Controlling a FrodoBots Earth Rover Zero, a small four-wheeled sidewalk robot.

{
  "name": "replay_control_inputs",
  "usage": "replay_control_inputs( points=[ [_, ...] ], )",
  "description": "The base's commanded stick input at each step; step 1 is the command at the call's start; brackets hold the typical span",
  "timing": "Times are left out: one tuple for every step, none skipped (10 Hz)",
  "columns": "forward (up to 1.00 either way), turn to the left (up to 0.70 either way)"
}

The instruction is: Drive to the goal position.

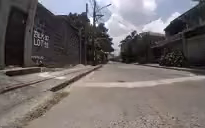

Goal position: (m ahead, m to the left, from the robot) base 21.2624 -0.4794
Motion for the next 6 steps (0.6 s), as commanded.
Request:
replay_control_inputs(
  points=[
    [1.0,-0.39],
    [1.0,-0.03],
    [1.0,0.0],
    [1.0,0.0],
    [1.0,0.0],
    [1.0,0.0]
  ],
)
